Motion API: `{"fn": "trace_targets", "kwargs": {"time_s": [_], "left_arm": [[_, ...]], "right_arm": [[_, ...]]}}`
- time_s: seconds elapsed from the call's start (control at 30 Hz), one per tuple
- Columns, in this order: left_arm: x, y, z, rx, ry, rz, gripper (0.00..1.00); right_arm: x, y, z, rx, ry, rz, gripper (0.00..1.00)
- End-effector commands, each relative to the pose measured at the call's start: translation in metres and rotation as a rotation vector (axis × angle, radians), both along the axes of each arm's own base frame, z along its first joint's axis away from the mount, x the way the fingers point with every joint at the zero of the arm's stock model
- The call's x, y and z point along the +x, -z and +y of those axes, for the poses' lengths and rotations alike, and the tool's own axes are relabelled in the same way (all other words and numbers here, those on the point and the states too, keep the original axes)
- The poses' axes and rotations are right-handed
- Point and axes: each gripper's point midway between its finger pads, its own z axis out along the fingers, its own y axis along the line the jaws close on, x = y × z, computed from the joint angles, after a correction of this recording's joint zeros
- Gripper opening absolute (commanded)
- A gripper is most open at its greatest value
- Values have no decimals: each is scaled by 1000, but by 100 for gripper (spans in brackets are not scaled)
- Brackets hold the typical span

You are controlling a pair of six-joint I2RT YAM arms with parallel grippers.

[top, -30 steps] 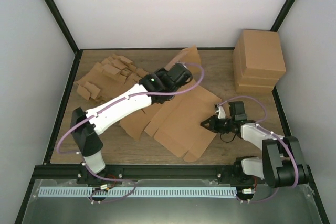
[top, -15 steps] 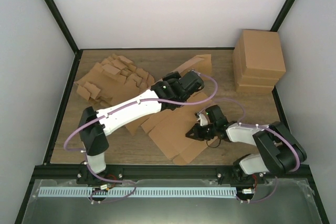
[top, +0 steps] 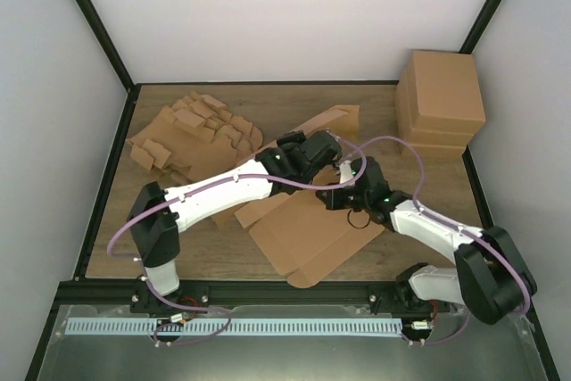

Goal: Fold the paper box

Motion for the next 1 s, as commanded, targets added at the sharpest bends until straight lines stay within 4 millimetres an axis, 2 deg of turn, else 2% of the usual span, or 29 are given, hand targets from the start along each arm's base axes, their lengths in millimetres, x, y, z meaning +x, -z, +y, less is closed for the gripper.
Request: {"fn": "trace_targets", "kwargs": {"time_s": [0.0, 0.13, 0.2, 0.27, 0.3, 0.33, 0.37, 0.4, 0.43, 0.47, 0.7, 0.8, 0.97], "left_arm": [[-6, -21, 4, -68, 15, -30, 4], [-11, -13, 9, -75, 15, -12, 4], [-14, -9, 12, -80, 13, -4, 4], [-17, -6, 14, -89, 7, -3, 4], [-18, -6, 15, -89, 5, -8, 4], [-20, -6, 16, -91, 1, -17, 4], [-21, -5, 17, -95, 0, -21, 4], [-21, -5, 19, -98, -2, -24, 4], [-22, -7, 20, -107, -3, -27, 4], [-23, -9, 21, -113, -4, -30, 4], [-34, -32, 20, -174, 37, -37, 4], [-42, -28, 15, -164, 66, -27, 4], [-41, -21, 17, -121, 39, -44, 4]], "right_arm": [[39, -33, -39, -33, 134, -196, 1], [62, -56, -72, 1, 256, -291, 3], [64, -63, -71, -12, 218, -335, 6], [69, -61, -77, -44, 230, -322, 7], [70, -62, -77, -19, 207, -315, 11], [69, -63, -76, 24, 167, -310, 21], [69, -63, -76, 62, 142, -310, 36], [70, -62, -77, 87, 133, -302, 60], [72, -59, -79, 99, 132, -294, 72], [74, -56, -79, 108, 124, -287, 77], [87, -39, -73, 114, 90, -221, 83], [92, -33, -74, 103, 100, -203, 84], [102, -24, -81, 45, 129, -218, 85]]}}
